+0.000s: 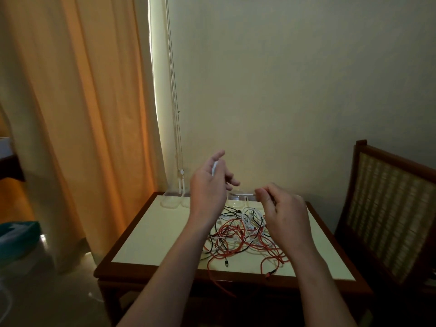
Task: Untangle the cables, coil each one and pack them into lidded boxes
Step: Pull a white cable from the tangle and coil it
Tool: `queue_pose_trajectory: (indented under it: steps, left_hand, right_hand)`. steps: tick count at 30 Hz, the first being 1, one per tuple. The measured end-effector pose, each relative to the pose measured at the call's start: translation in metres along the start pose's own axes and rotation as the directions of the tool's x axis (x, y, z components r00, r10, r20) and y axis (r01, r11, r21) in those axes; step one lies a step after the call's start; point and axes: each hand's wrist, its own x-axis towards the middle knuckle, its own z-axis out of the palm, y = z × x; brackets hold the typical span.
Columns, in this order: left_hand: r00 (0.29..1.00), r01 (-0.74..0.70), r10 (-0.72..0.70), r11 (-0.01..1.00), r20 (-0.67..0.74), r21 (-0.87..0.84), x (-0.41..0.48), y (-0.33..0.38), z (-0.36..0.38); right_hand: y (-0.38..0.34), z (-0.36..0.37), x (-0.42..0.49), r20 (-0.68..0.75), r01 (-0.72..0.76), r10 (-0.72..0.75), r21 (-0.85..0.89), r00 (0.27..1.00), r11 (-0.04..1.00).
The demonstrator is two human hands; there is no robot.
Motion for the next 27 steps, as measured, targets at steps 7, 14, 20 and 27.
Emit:
queue_pose_trajectory:
  steps: [7, 14, 20, 27]
  left_hand:
    - [0.933, 0.038, -0.09, 0.988, 0.348, 0.153, -0.01, -0.003, 0.014]
    - [0.813, 0.385, -0.236, 0.904, 0.533, -0.187, -0.011, 0.001, 0.015]
    - [0.762, 0.529, -0.237, 0.765, 0.603, -0.368, -0.01, 0.008, 0.012]
    - [0.744, 0.585, -0.251, 0.693, 0.619, -0.422, -0.013, 0.012, 0.011]
  right_hand:
    - [-0.005, -0.006, 0.001, -0.036, -0.02, 0.025, 0.124, 0.999, 0.992]
    - [-0.011, -0.002, -0.002, -0.093, -0.135, 0.17, 0.302, 0.981, 0.944]
    - [-0.024, -0.004, -0.003, -0.004, -0.189, 0.204, 0.355, 0.979, 0.916]
    - [-0.028, -0.004, -0.004, 0.07, -0.216, 0.206, 0.417, 0.976, 0.883]
